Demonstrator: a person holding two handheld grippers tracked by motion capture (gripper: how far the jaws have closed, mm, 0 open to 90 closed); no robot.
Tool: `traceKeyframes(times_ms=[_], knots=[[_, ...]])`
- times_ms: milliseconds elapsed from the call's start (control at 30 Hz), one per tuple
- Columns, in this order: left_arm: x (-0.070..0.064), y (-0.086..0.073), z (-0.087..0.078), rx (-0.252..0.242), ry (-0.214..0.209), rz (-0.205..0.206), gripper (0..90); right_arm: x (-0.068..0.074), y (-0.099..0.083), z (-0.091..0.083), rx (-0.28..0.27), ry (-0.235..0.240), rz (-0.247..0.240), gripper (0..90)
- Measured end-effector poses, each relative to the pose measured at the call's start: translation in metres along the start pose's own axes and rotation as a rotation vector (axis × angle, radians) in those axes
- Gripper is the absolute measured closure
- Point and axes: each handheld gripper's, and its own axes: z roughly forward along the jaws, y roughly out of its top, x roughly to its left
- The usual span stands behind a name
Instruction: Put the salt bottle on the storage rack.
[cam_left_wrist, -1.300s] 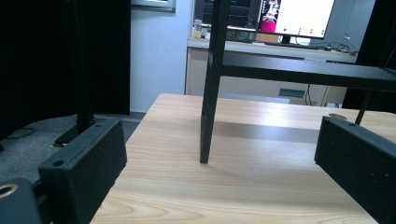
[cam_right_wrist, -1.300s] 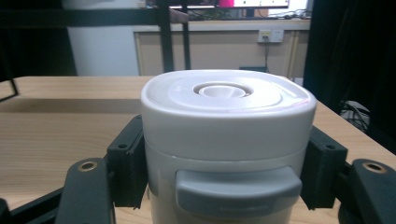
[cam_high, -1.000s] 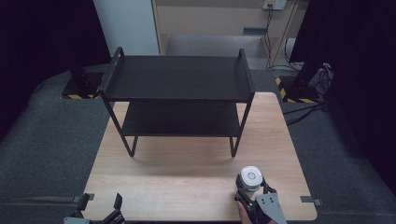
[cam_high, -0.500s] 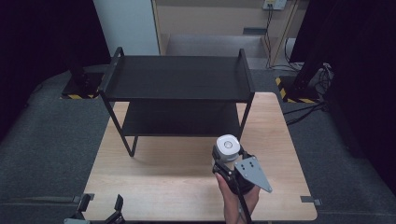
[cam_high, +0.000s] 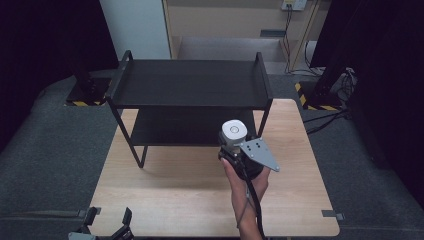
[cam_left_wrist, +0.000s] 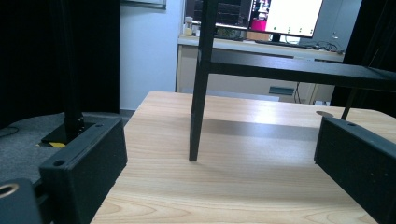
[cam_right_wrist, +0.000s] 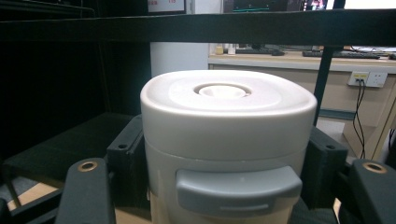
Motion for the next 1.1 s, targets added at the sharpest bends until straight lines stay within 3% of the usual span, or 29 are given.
traceKeyframes(times_ms=[1100], knots=[[0.01,-0.001,0.003,0.001,0.007,-0.017,2.3,0.007,0.003,0.066,0.015,-0.069,-0.005,31.7]])
